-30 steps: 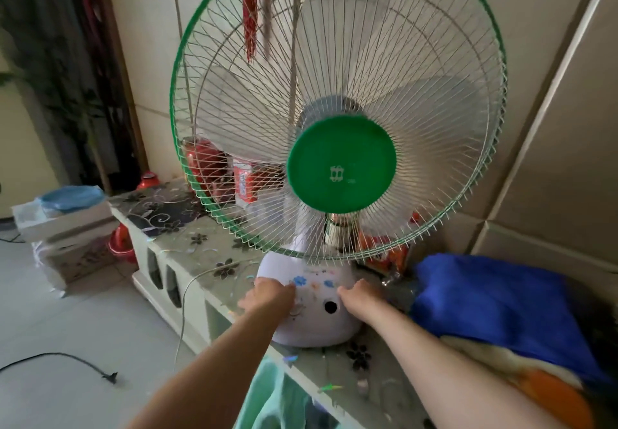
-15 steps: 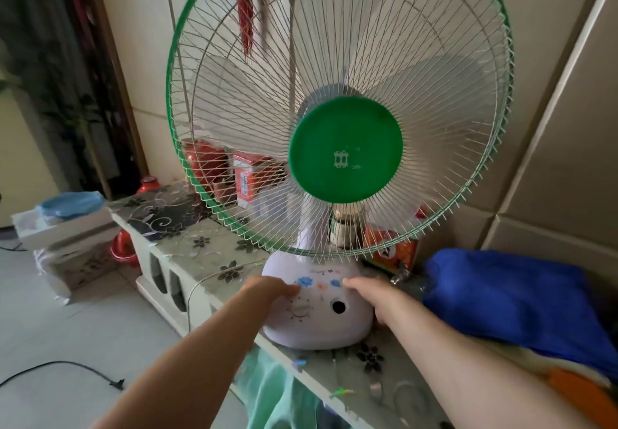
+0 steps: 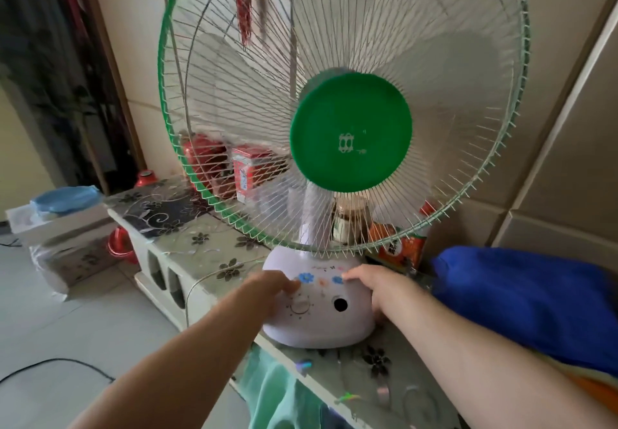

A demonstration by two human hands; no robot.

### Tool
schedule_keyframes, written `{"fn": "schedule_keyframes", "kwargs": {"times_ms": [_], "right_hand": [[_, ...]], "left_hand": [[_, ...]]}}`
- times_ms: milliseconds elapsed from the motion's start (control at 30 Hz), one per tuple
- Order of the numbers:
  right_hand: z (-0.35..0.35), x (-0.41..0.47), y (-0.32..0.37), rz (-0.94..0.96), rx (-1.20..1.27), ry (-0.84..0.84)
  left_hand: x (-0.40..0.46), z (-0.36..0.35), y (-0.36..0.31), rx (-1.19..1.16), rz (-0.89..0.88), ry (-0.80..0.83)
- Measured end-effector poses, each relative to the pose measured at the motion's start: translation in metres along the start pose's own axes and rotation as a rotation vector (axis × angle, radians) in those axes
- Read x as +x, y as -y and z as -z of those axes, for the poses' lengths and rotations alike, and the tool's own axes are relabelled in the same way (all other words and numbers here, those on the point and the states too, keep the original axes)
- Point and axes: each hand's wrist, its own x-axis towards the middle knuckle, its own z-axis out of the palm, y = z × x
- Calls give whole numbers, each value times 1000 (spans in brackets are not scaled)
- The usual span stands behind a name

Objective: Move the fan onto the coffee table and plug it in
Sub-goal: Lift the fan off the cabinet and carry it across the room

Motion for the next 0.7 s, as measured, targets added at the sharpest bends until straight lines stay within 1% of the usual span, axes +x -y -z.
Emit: {"fn": "schedule_keyframes", "kwargs": {"times_ms": [100, 233, 267, 333, 400, 500, 700], "right_hand": [[-8, 1, 2, -9, 11, -24], [-18, -7, 8, -42, -18, -43], [-20, -11, 11, -50, -29, -39], [-23, -22, 18, -78, 19, -41], [-24, -39, 29, -111, 90, -39], [-22, -66, 51, -114, 177, -38], [-18, -149, 108, -104, 188, -55]], "left_hand": [[5, -8, 6, -64, 15, -12], [-1, -8, 4, -184, 42, -67], [-8, -5, -1, -183, 42, -71], [-21, 4, -13, -176, 40, -129], [-35, 10, -28, -199, 42, -176], [-60, 21, -51, -172, 16, -220], [-126, 46, -96, -204, 24, -244]]}}
